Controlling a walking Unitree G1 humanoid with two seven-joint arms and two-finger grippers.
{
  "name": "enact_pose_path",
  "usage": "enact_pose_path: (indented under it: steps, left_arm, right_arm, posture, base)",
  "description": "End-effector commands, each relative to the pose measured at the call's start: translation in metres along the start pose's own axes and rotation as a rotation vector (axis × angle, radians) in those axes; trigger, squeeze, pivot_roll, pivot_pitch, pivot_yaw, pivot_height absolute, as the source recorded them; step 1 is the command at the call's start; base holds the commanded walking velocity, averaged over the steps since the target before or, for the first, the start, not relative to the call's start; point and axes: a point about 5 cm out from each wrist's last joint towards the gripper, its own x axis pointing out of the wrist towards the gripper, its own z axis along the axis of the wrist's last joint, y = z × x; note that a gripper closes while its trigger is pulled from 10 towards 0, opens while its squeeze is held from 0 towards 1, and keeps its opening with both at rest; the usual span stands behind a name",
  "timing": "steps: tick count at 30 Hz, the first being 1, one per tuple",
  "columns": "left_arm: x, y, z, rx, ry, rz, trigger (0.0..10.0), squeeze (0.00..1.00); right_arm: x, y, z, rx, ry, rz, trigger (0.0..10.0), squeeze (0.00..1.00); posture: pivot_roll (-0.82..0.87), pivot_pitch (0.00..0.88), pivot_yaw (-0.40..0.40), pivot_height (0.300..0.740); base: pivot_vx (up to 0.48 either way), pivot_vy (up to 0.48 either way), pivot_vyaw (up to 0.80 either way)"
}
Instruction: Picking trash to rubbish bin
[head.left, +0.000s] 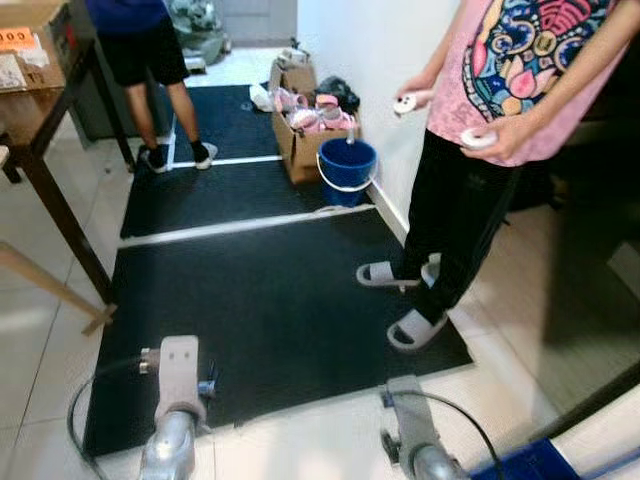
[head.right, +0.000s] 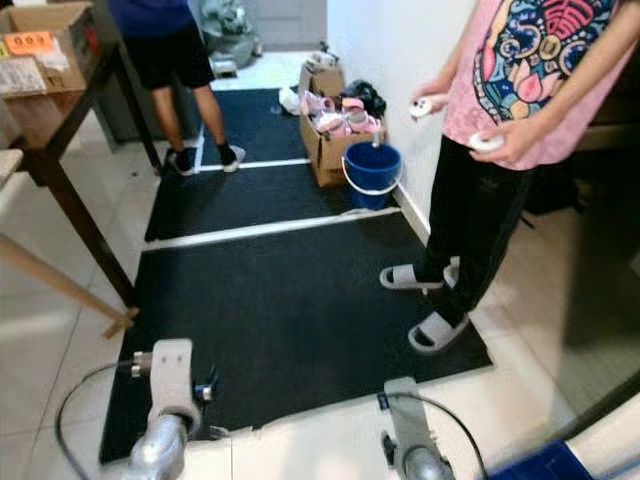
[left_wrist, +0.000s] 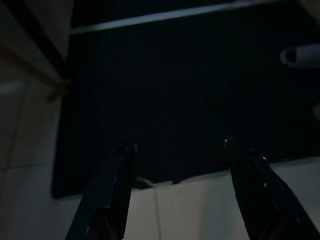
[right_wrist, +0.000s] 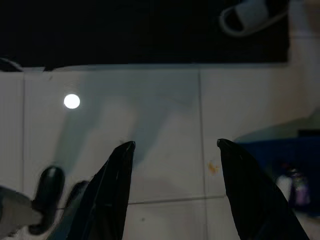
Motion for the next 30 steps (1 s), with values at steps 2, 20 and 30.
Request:
enact_pose_path:
  steps: [2,20,30]
  left_arm:
    - [-0.0036,0.0021,-0.0077,0.01,0.03,0.003,10.0,0.0]
    - [-0.003,0.0029,-0.0074,0.013,0.032,0.0,10.0,0.0]
    - [-0.0029,0.002,-0.0071,0.012,0.03,-0.002,10.0,0.0]
  right_arm:
    - [-0.0001,0.0035,-0.0011,0.005,0.007,0.004,10.0,0.0]
    - [0.0001,0.0039,-0.0004,0.004,0.004,0.004,10.0,0.0]
    - [-0.0001,0.0028,-0.0008,0.0,0.003,0.004,10.0,0.0]
  posture:
    - [0.02,0.055,-0.011,0.74]
    - [0.02,0.047,-0.008,0.74]
    - [0.02,0.038,-0.009,0.74]
  base:
    - [0.401,0.0,0.0]
    - [0.392,0.0,0.0]
    - [0.387,0.0,0.0]
